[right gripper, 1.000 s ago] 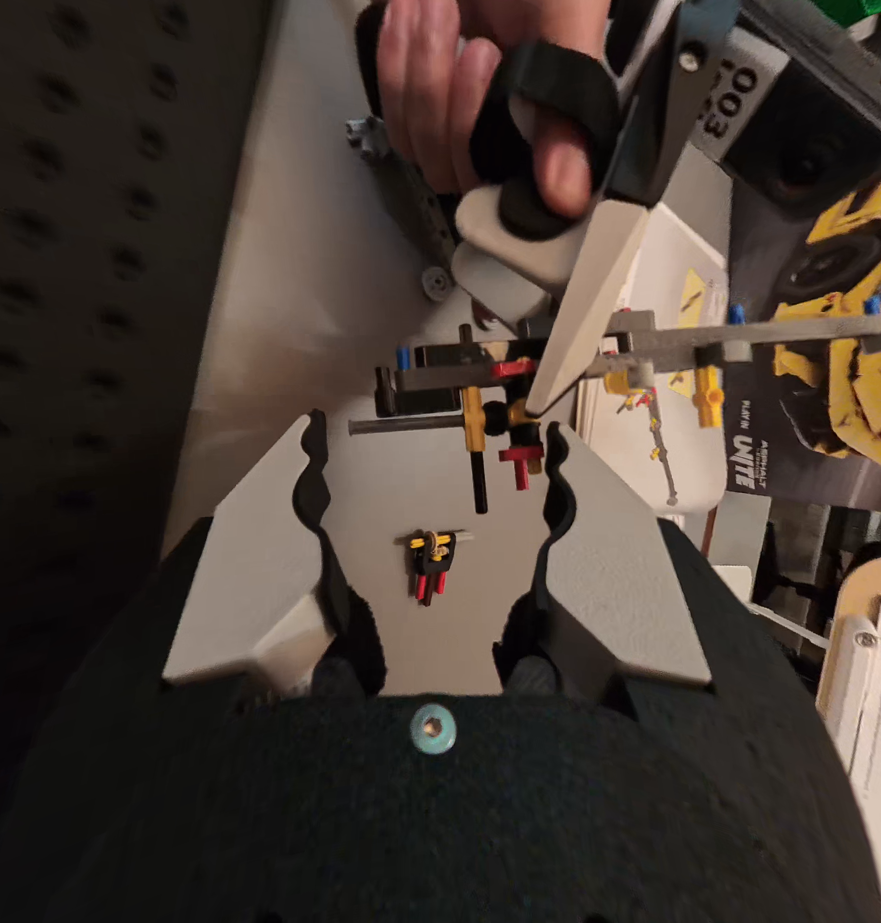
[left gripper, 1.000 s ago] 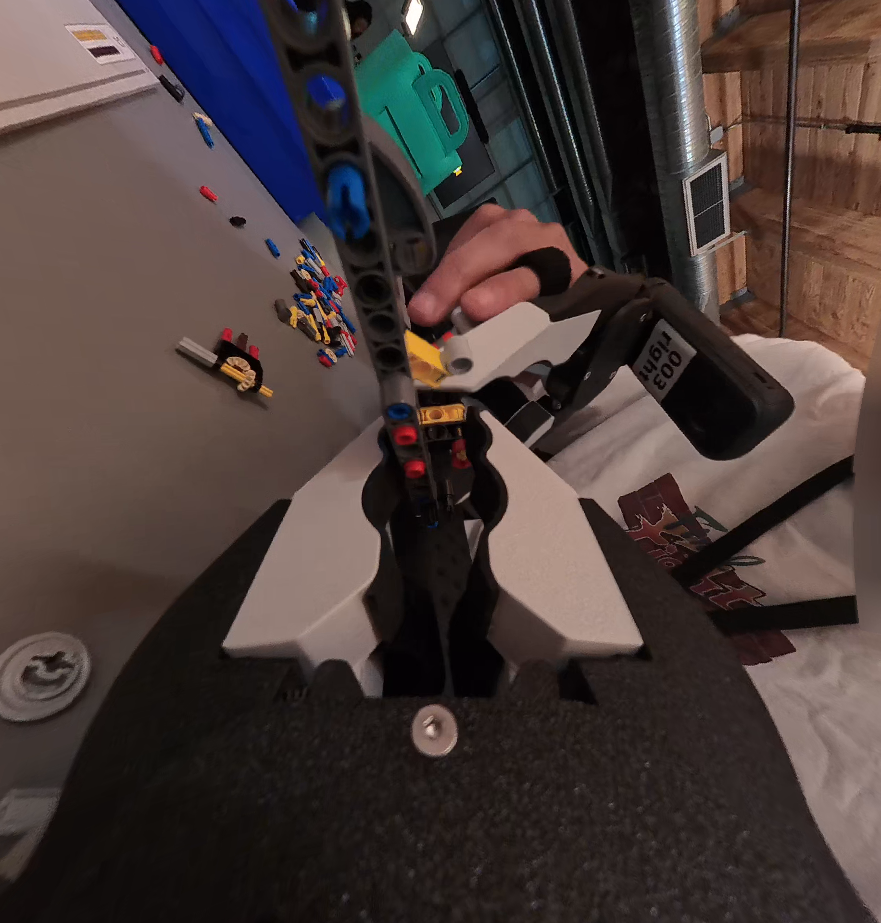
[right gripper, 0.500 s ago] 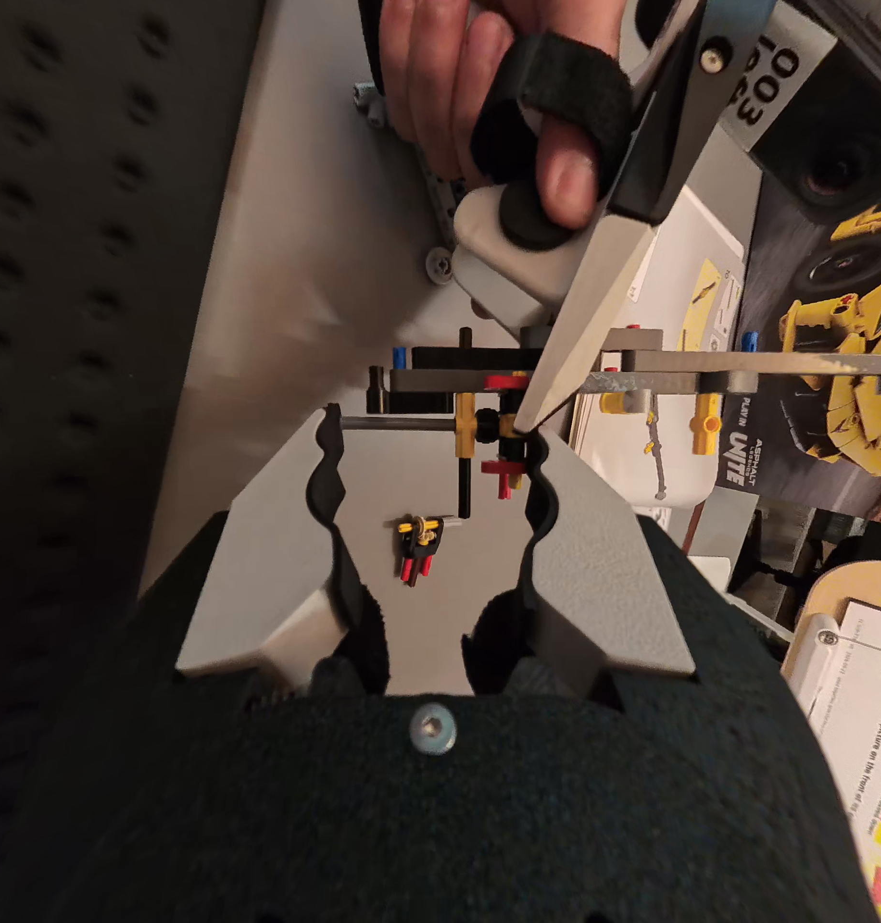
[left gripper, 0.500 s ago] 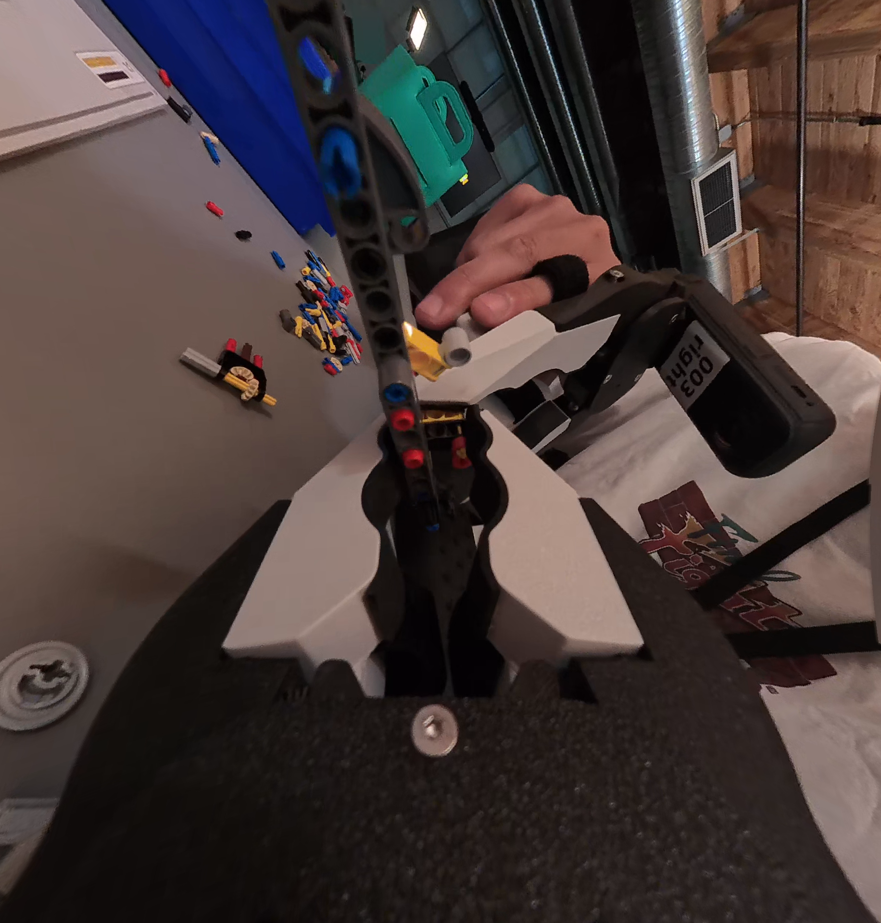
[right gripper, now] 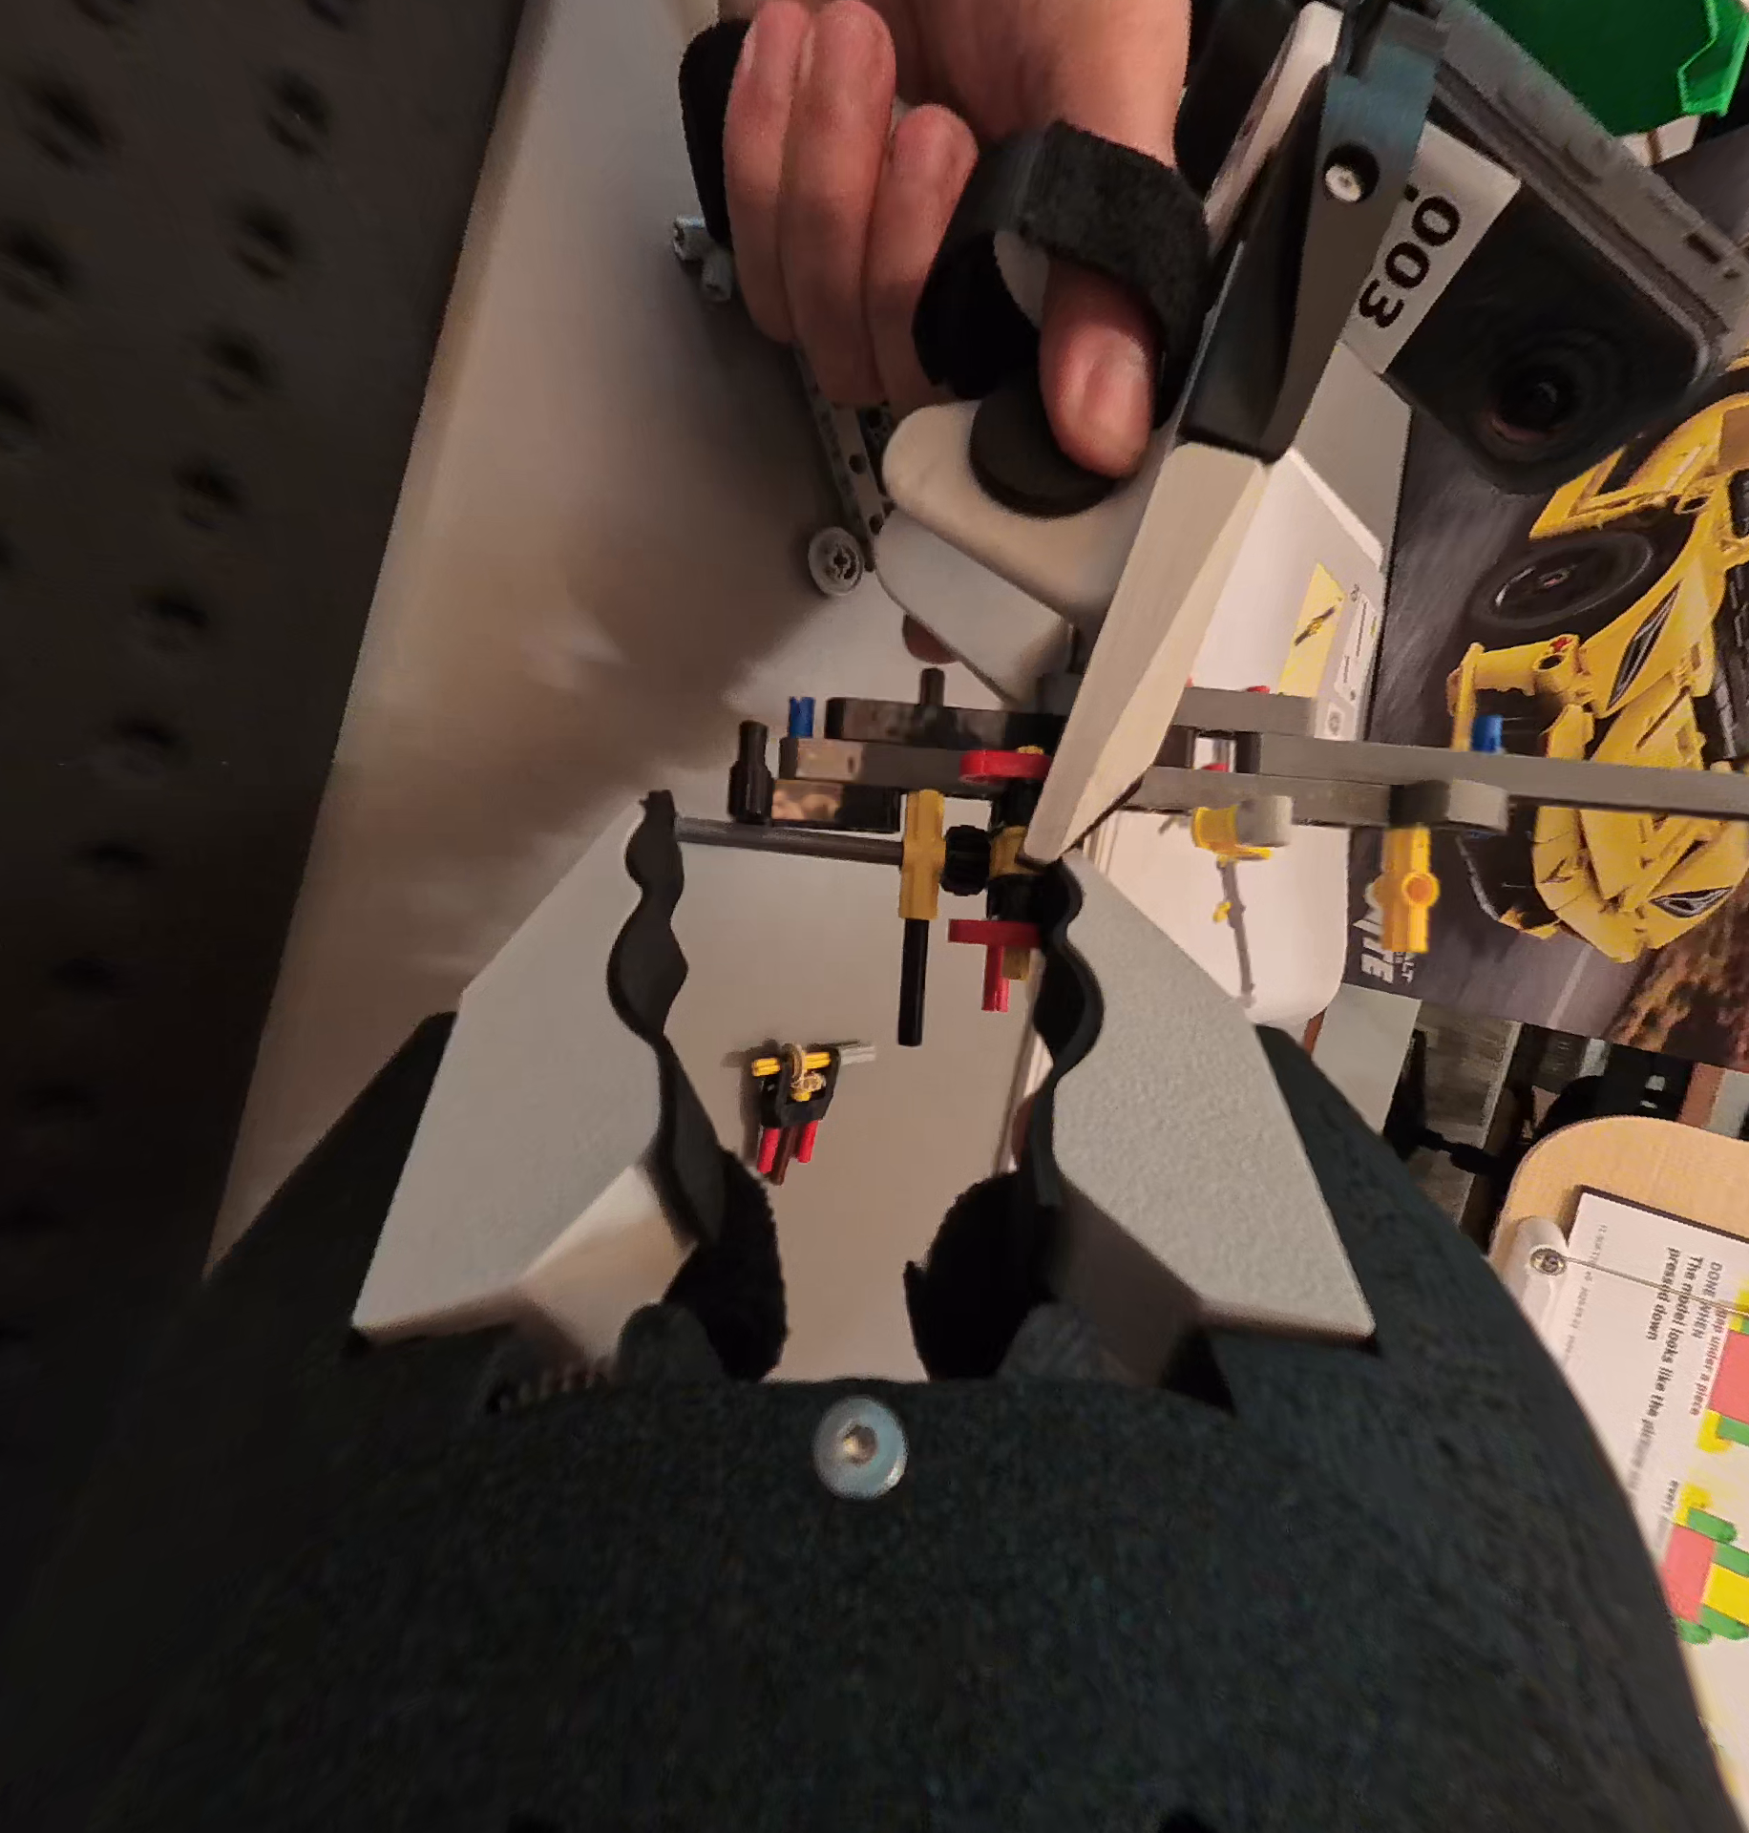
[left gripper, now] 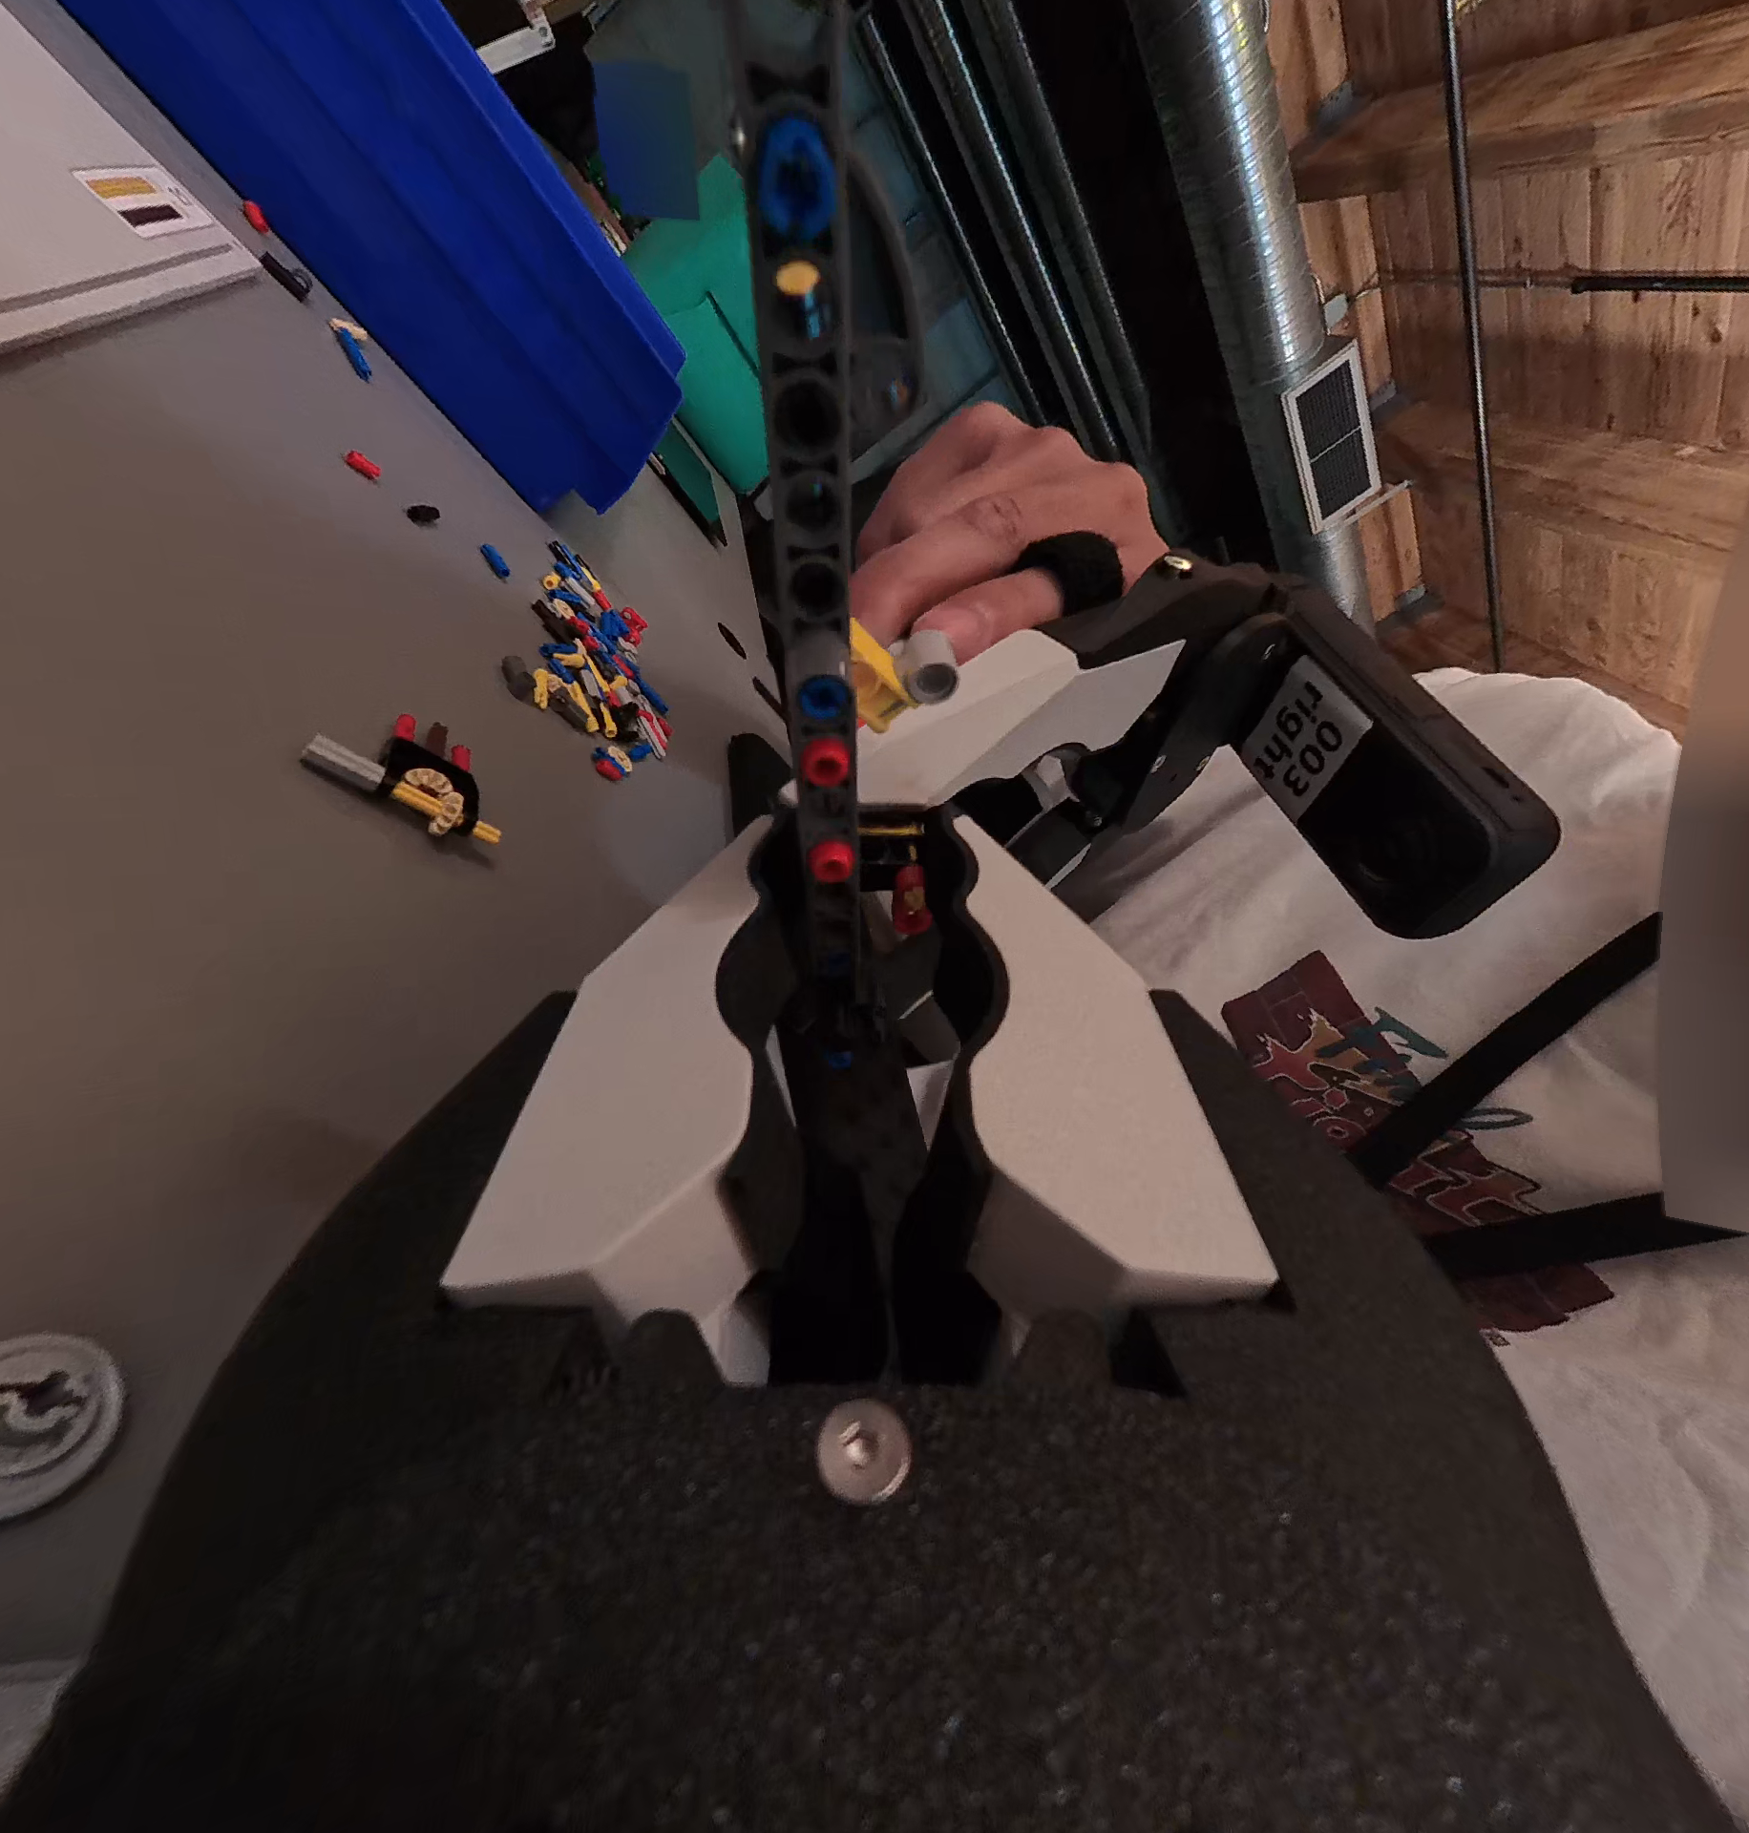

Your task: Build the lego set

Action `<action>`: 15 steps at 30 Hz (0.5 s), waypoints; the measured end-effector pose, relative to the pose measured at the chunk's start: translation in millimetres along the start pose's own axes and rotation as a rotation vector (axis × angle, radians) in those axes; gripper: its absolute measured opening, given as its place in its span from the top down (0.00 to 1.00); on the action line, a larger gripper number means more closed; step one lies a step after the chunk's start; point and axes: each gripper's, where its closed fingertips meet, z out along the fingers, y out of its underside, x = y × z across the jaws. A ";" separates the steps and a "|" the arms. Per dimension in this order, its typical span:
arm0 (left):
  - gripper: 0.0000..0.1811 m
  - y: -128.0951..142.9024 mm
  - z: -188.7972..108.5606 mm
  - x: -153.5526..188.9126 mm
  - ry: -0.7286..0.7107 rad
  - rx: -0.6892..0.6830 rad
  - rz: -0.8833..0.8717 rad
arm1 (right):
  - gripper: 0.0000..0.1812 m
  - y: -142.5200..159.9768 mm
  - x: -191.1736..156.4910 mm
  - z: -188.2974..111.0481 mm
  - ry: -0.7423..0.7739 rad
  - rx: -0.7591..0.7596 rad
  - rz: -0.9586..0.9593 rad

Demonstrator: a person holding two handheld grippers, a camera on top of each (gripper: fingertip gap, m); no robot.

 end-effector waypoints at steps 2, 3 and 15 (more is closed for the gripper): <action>0.88 -0.8 -0.4 -1.6 -0.027 0.004 0.019 | 0.61 1.9 0.6 1.5 0.004 -0.013 0.013; 0.88 -0.6 -0.5 -3.5 -0.052 0.005 0.036 | 0.60 3.8 -0.3 2.9 -0.007 -0.026 0.035; 0.88 1.1 4.7 -0.9 -0.180 -0.029 0.181 | 0.62 15.9 0.8 7.0 0.021 -0.125 -0.023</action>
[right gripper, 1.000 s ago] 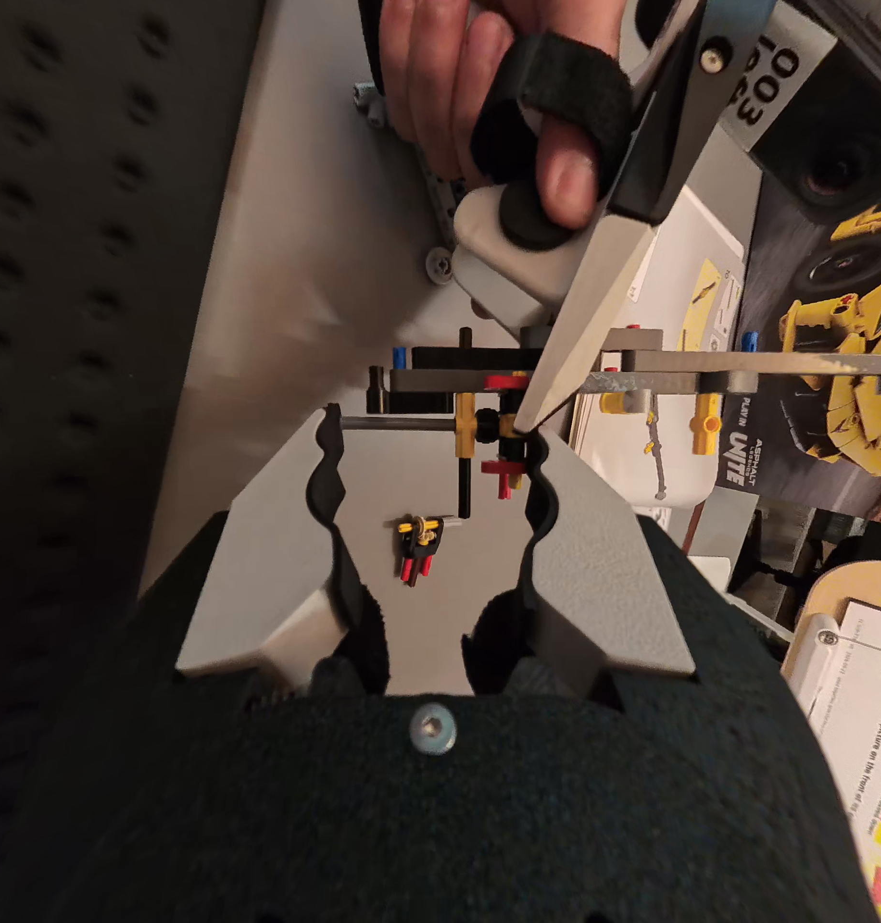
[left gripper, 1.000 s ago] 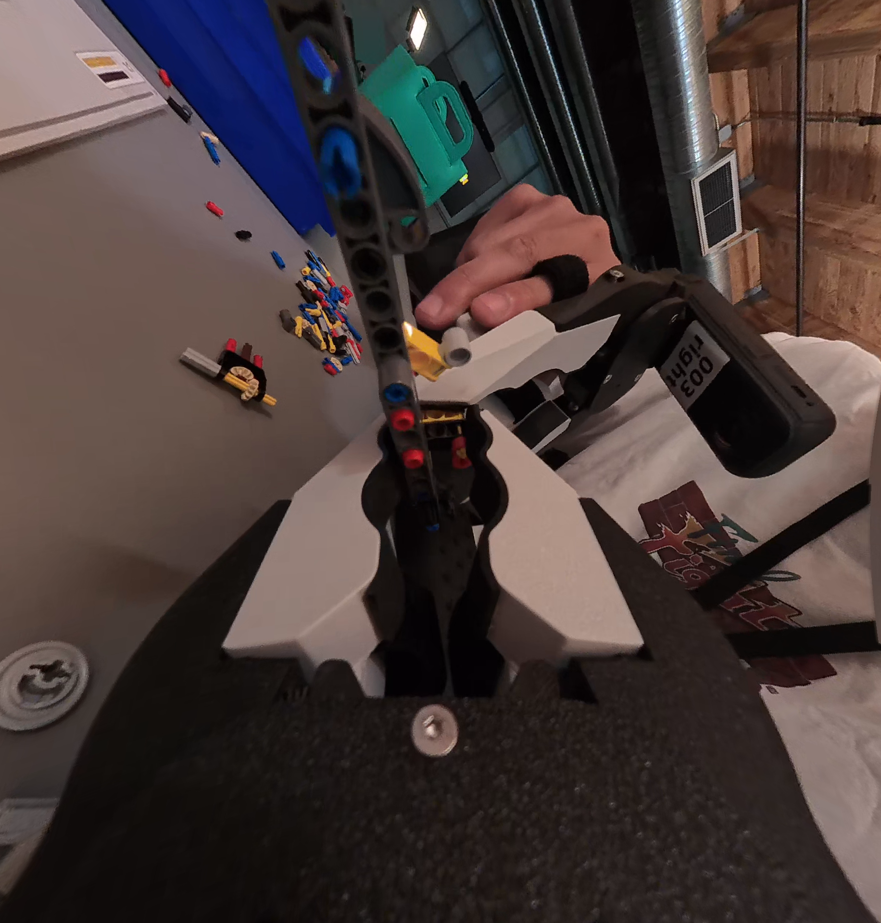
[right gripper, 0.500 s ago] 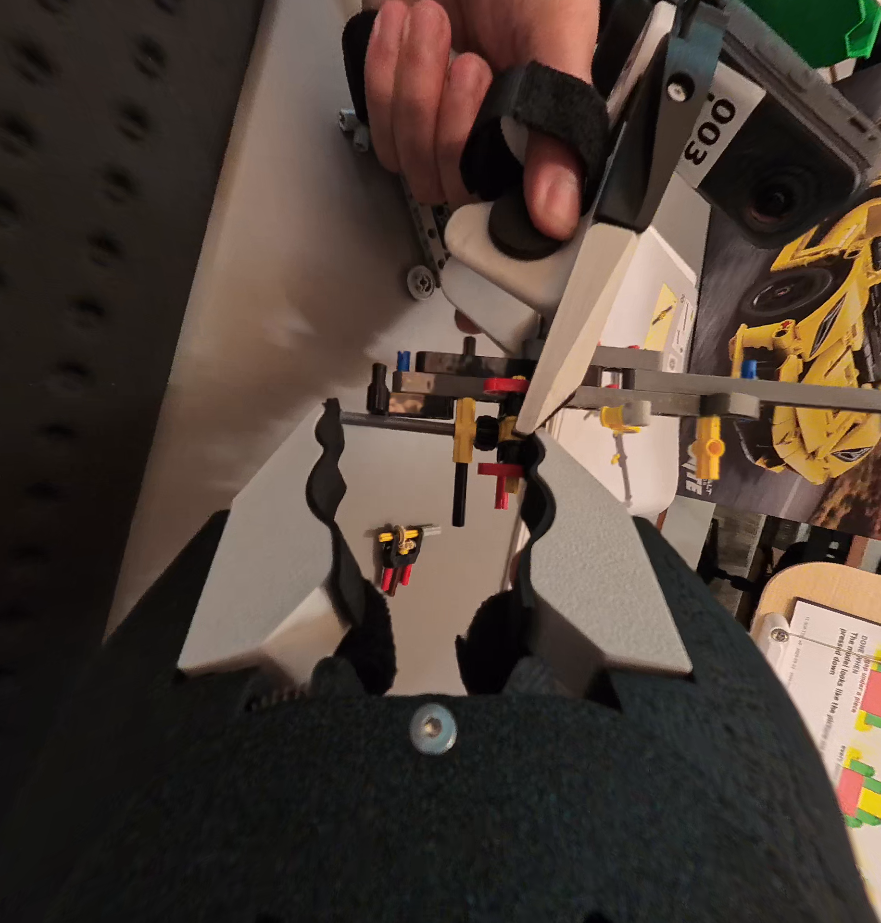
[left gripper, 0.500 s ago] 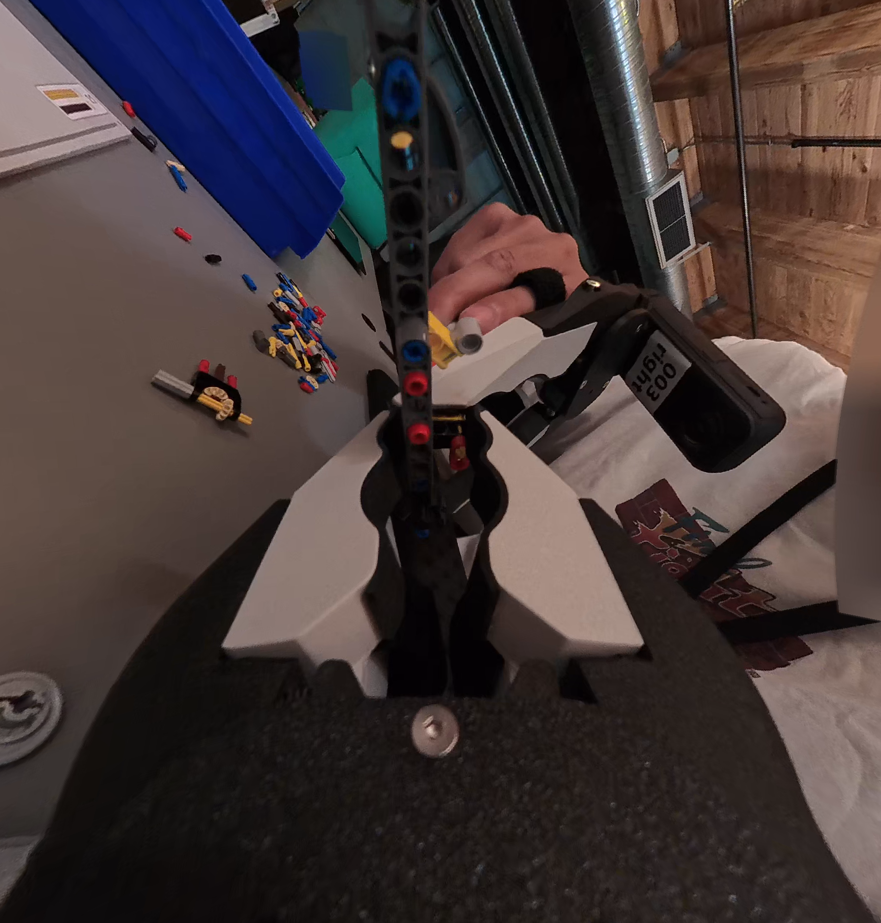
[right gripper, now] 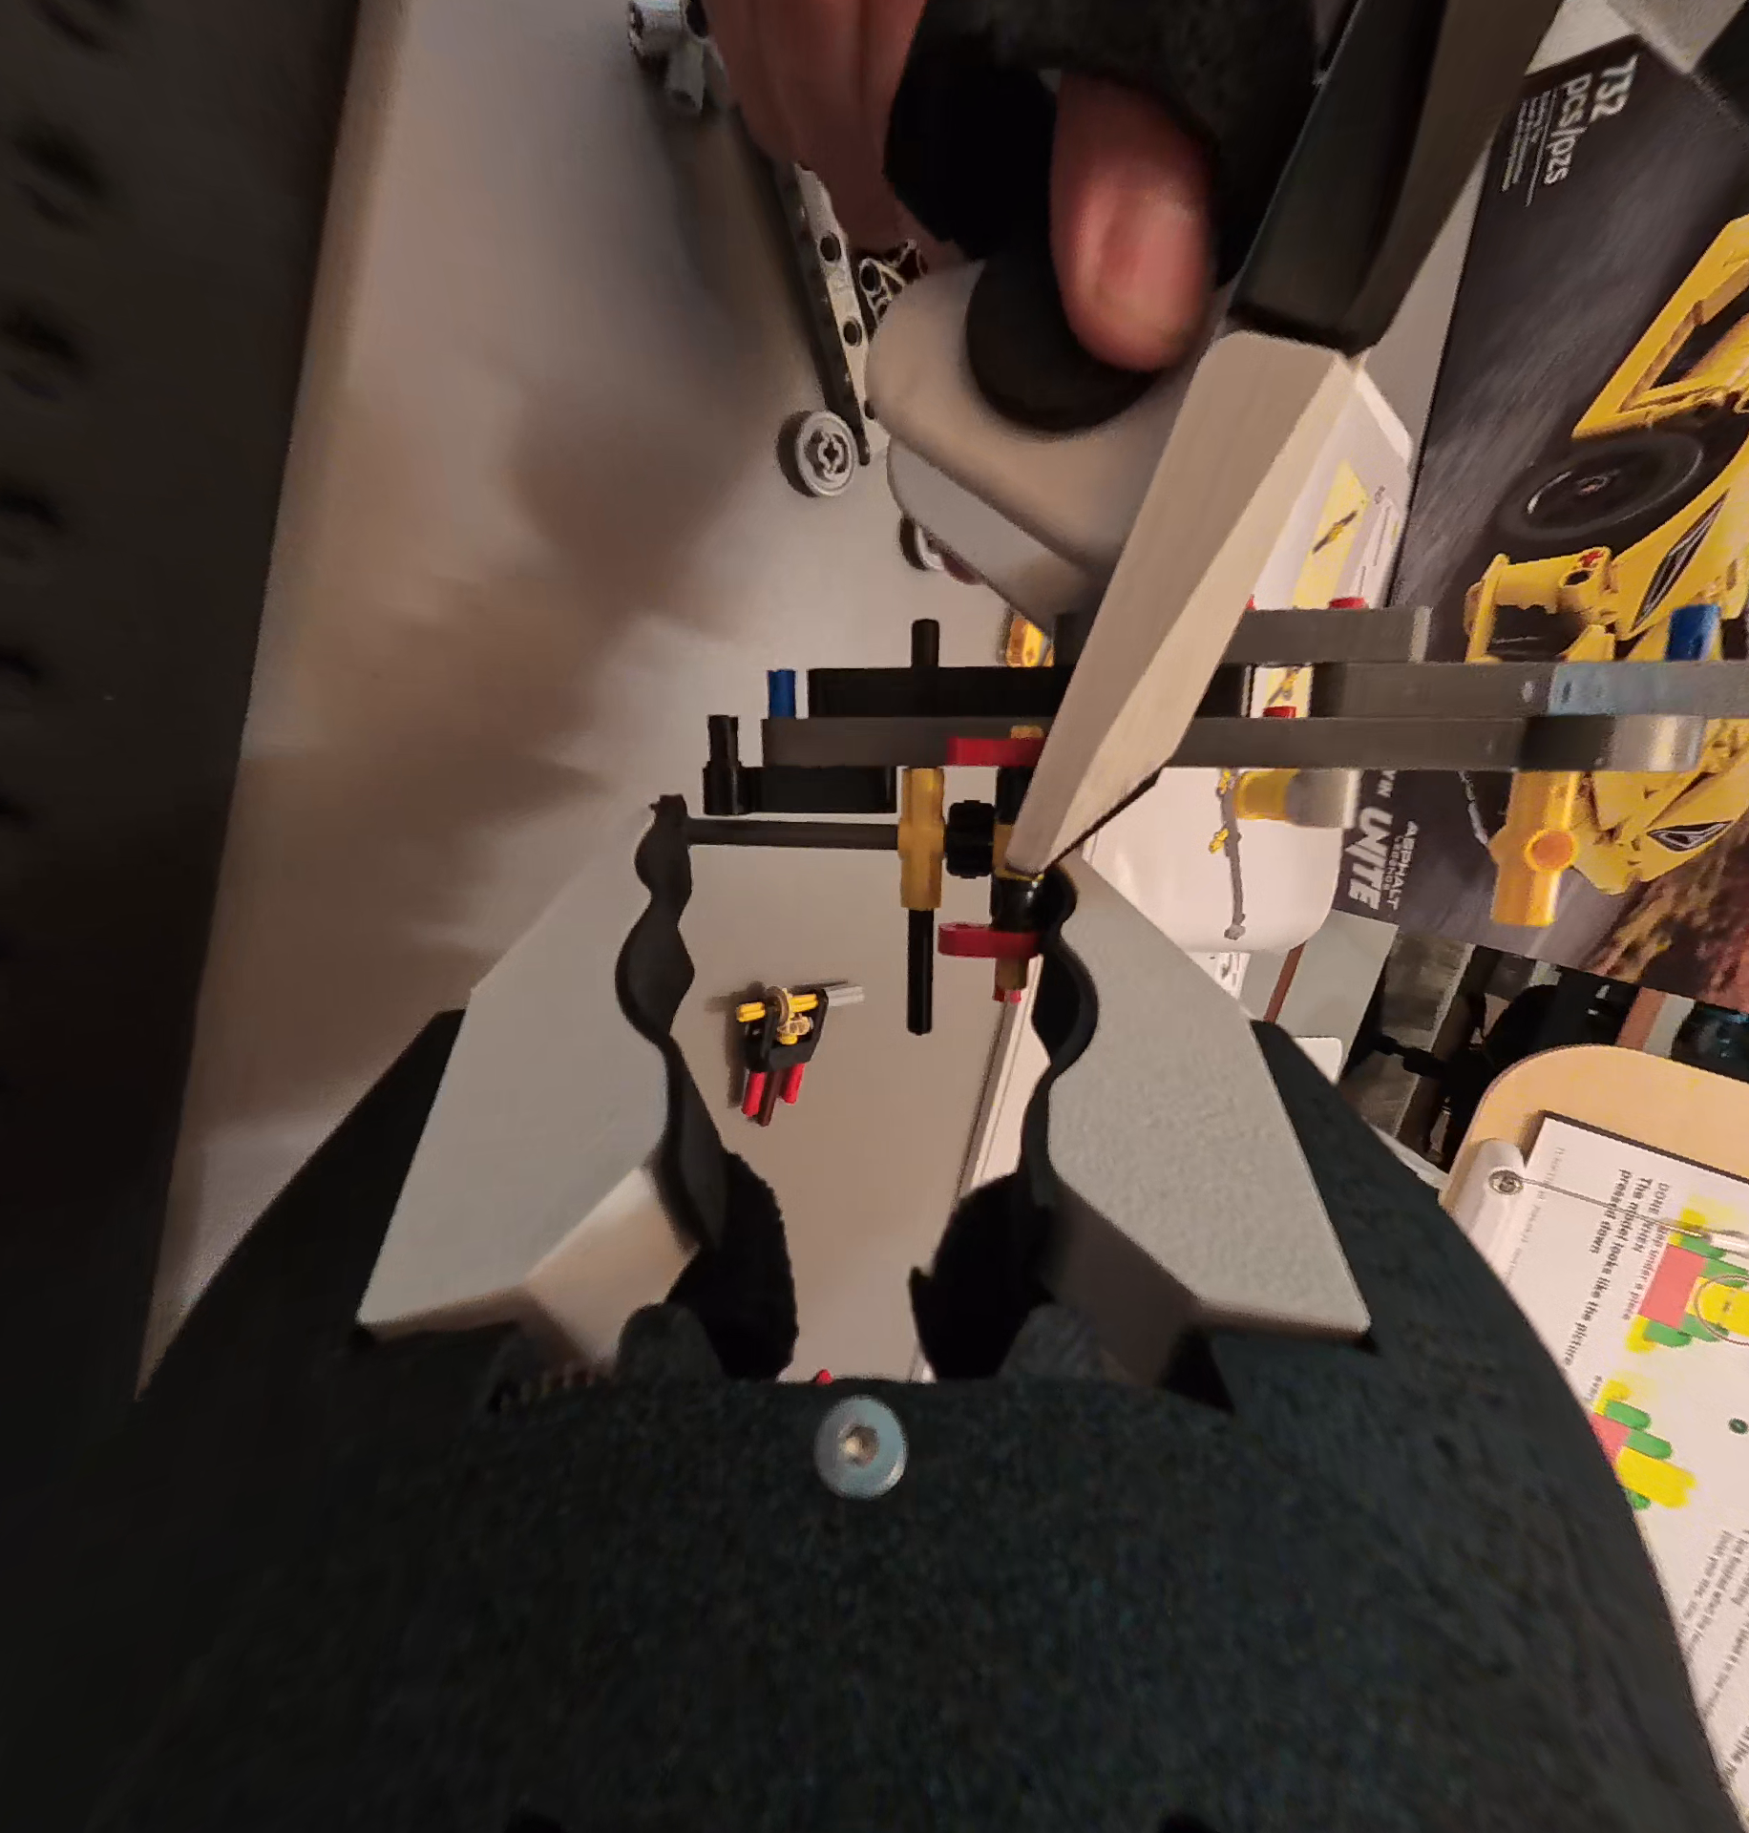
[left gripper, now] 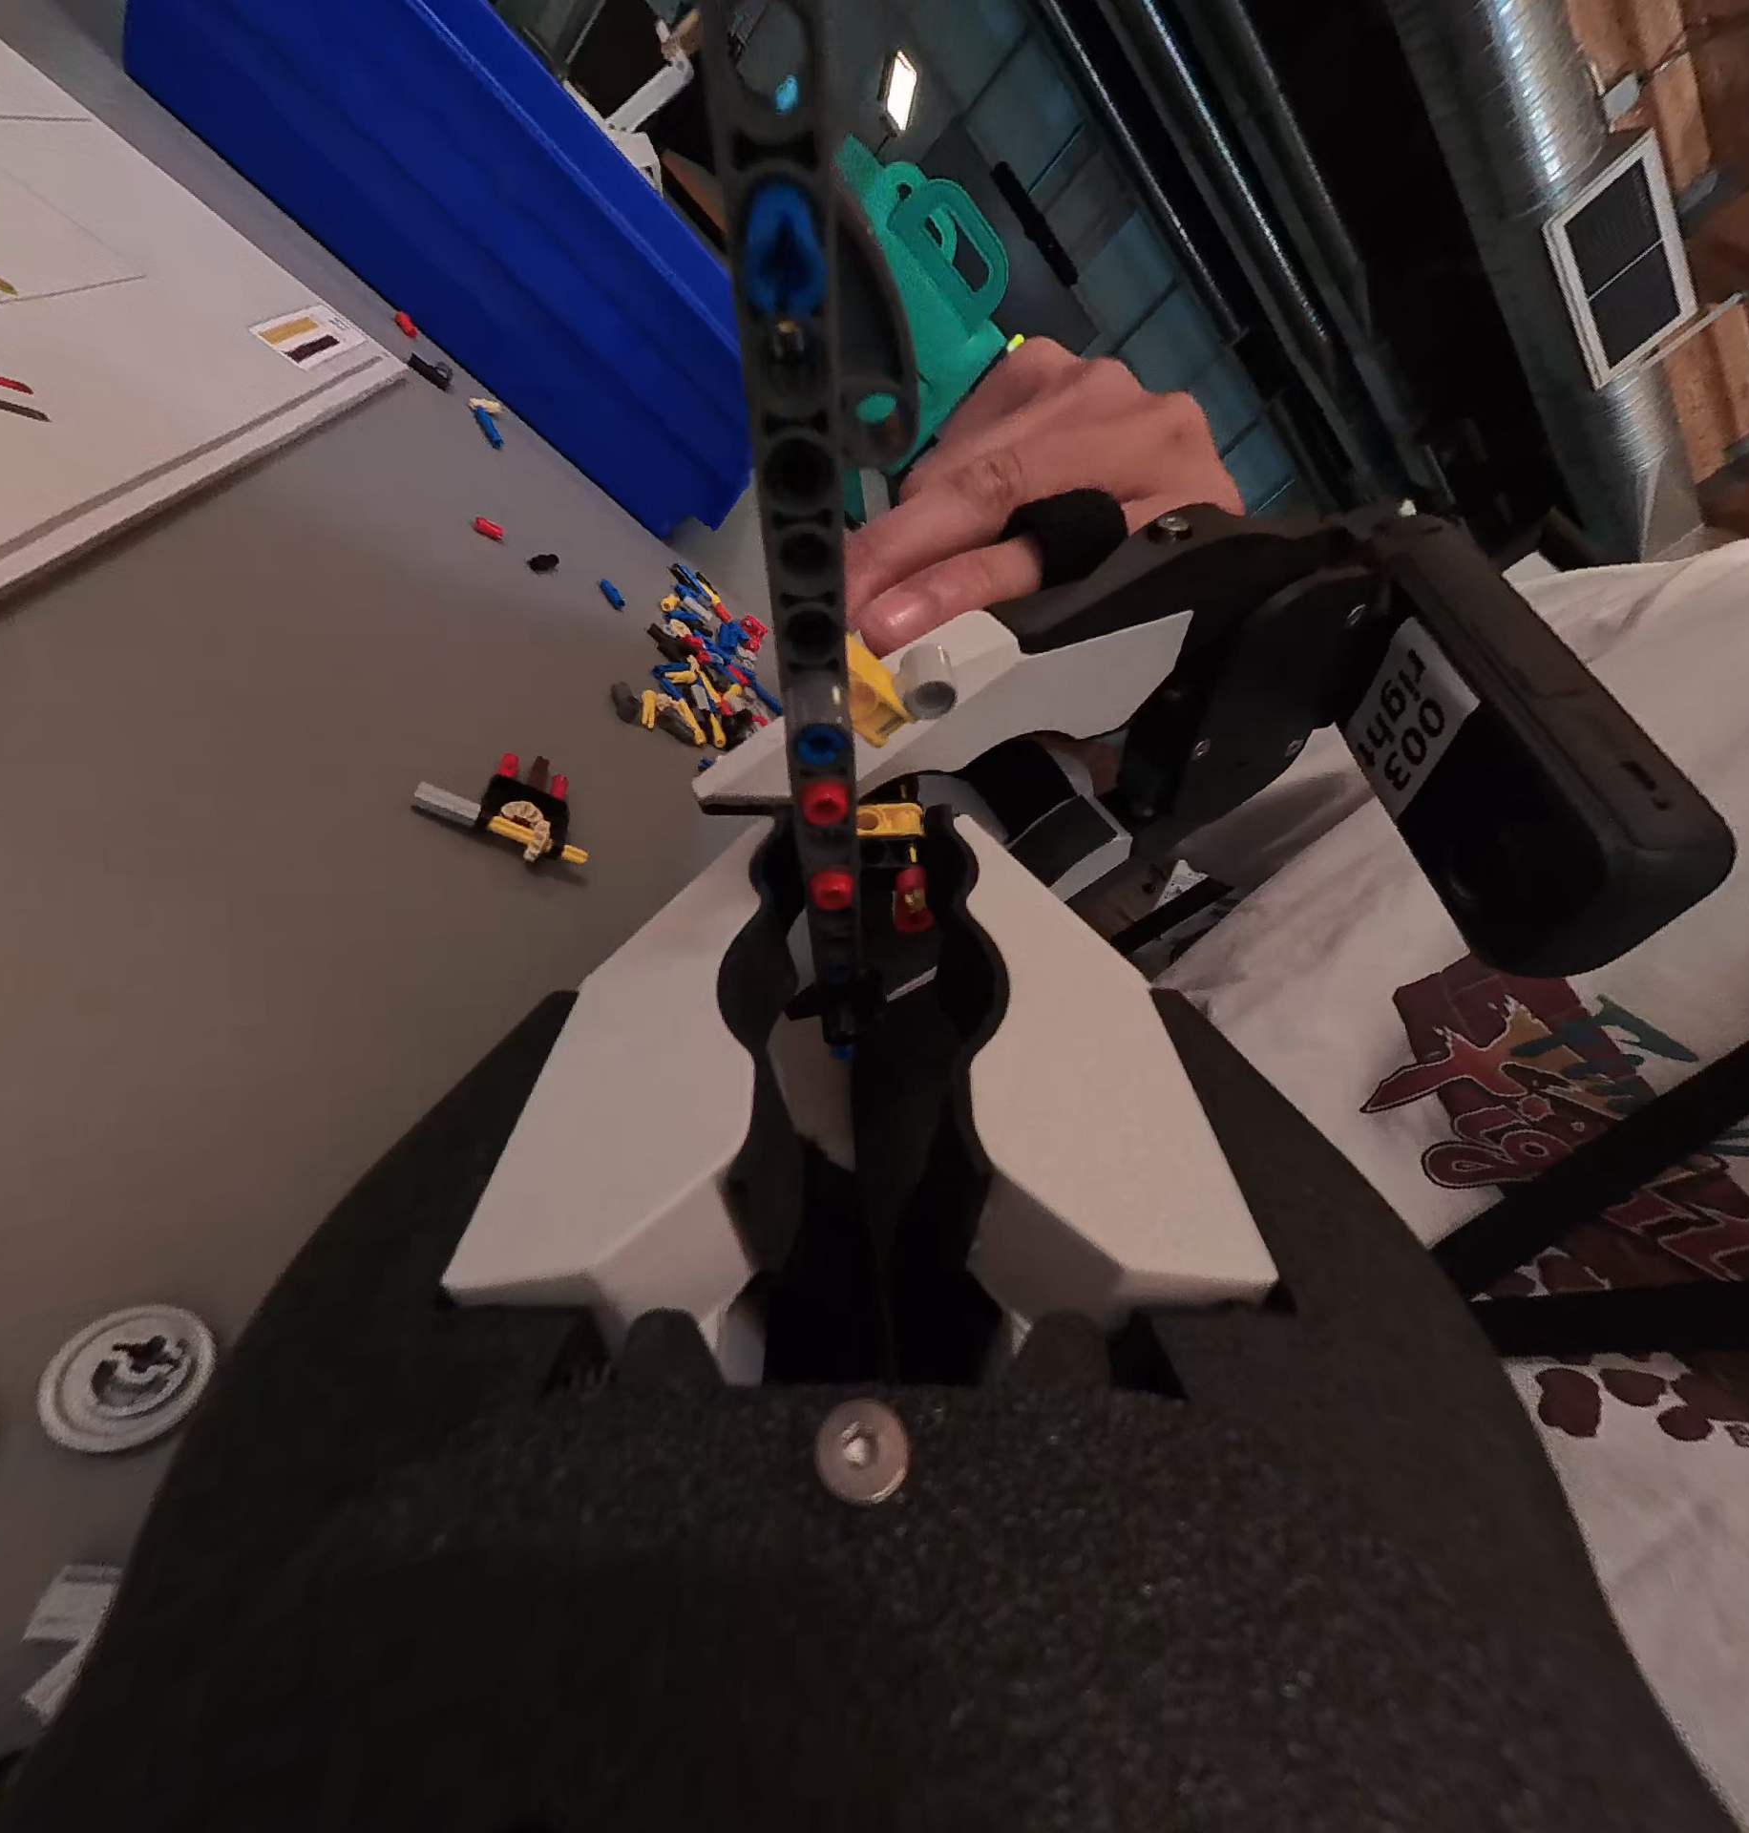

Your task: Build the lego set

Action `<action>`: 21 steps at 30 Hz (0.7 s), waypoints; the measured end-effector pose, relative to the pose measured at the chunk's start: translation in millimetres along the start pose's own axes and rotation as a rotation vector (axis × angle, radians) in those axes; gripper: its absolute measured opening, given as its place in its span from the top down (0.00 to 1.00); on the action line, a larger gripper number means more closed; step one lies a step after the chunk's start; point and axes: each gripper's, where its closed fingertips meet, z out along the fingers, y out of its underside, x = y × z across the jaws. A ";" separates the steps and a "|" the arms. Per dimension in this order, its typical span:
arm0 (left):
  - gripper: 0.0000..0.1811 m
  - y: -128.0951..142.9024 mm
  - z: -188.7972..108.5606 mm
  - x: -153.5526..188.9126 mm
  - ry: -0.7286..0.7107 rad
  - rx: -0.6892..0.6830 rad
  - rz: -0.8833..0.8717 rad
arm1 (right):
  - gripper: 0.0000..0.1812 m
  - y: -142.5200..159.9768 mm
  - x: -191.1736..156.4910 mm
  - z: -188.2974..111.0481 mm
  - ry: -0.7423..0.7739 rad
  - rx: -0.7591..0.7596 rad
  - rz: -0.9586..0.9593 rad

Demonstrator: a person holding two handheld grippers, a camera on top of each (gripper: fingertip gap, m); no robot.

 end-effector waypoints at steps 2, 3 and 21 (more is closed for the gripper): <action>0.88 -1.0 -0.5 0.7 0.003 0.008 -0.005 | 0.63 -0.6 1.5 -0.6 0.011 0.007 -0.008; 0.88 -1.1 -0.3 0.6 0.002 0.010 -0.007 | 0.63 -0.7 1.2 -0.6 0.003 0.005 0.000; 0.88 -6.9 -4.2 -4.1 -0.047 0.036 0.016 | 0.62 0.4 8.7 3.8 0.030 -0.012 0.057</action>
